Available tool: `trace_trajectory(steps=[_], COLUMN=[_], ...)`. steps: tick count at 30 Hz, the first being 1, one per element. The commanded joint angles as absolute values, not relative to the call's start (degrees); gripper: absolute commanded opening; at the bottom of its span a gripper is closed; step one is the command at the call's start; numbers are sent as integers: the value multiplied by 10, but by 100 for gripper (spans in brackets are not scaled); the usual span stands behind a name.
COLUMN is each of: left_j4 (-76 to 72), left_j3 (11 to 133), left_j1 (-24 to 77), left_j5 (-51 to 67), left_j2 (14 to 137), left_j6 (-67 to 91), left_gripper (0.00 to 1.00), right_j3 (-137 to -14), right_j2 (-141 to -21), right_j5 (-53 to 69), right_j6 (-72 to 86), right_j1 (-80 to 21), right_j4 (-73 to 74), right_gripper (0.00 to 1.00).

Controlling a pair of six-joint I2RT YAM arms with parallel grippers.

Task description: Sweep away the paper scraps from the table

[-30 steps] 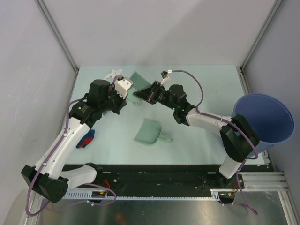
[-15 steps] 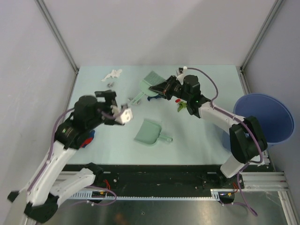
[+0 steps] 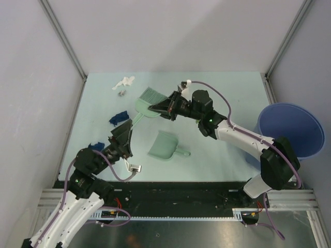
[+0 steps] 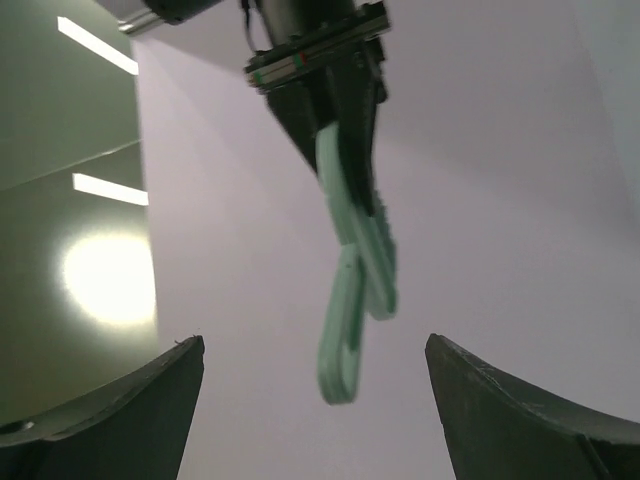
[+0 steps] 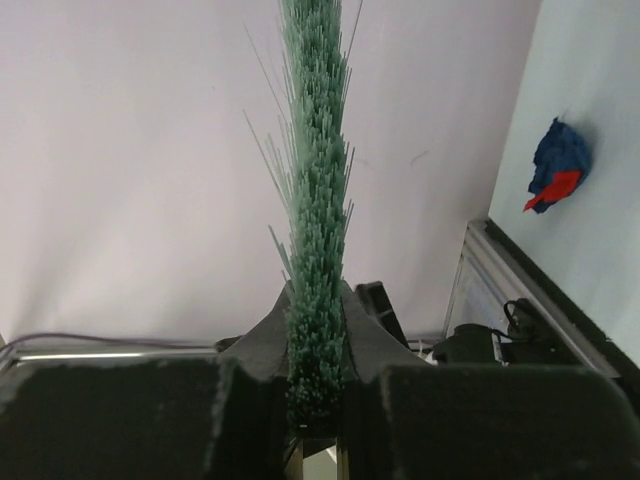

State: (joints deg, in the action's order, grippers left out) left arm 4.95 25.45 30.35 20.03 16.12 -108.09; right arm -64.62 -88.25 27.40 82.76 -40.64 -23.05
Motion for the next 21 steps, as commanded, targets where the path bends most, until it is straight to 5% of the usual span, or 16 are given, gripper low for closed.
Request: trace_trajectory(steps=[1,12,17,19,21], left_j4=[-56,-41,-39,-37,-35], left_j3=[265,283,286,286,287], left_j1=[306,305,305,305,305], left_j5=[250,220,237,240,237], left_j2=[142,171,181,183,184], left_j6=[-1135,-1128,-1147,-1148,-1146], left_gripper=[91,57,31,5,0], right_j3=[-660,-663,-664,-666,-667], right_j2=[-846,-870,-875,-875,-875], right_j5=[254,246,245,243,243], right_j6=[828,842,838,834,829], right_j1=[-430,-439,-439,-439,-437], right_j4=[-251,-301,-300,-299,-295], right_gripper=[0,0,0,0,0])
